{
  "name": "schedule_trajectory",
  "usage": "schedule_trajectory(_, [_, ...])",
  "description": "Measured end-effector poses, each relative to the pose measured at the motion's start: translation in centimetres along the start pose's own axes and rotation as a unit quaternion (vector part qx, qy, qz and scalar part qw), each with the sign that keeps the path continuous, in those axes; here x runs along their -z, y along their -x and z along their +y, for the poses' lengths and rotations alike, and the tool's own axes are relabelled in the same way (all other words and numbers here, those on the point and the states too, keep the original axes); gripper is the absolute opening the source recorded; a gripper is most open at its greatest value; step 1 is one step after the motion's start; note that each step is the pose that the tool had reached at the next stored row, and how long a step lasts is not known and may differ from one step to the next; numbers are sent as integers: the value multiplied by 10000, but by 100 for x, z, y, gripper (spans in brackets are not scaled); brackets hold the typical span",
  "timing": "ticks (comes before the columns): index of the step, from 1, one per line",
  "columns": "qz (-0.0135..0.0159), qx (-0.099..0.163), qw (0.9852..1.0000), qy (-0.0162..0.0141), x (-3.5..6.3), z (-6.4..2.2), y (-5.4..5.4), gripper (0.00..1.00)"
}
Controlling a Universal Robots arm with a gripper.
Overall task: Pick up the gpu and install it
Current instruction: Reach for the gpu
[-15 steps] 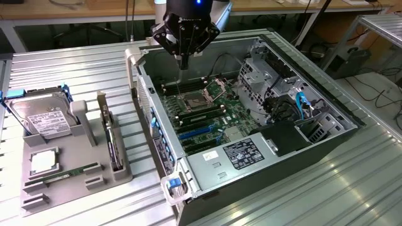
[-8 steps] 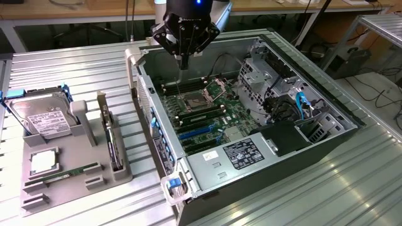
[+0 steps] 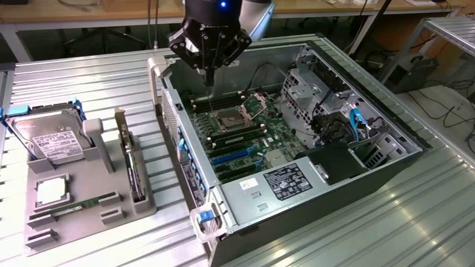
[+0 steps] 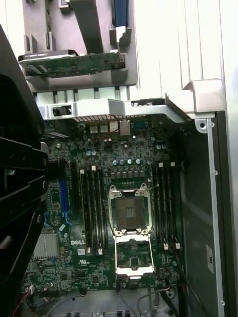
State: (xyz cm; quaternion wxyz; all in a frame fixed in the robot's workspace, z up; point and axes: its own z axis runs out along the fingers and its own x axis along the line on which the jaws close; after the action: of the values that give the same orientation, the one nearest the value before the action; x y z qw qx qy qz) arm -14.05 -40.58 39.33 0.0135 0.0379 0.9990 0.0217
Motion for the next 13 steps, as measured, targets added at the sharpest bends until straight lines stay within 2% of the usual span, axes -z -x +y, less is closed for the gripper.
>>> schedule_trajectory(7, [-8, 1, 10000, 0, 15, -147, -303, 11])
schedule_trajectory(13, [-13, 1, 10000, 1, 14, -234, -506, 11])
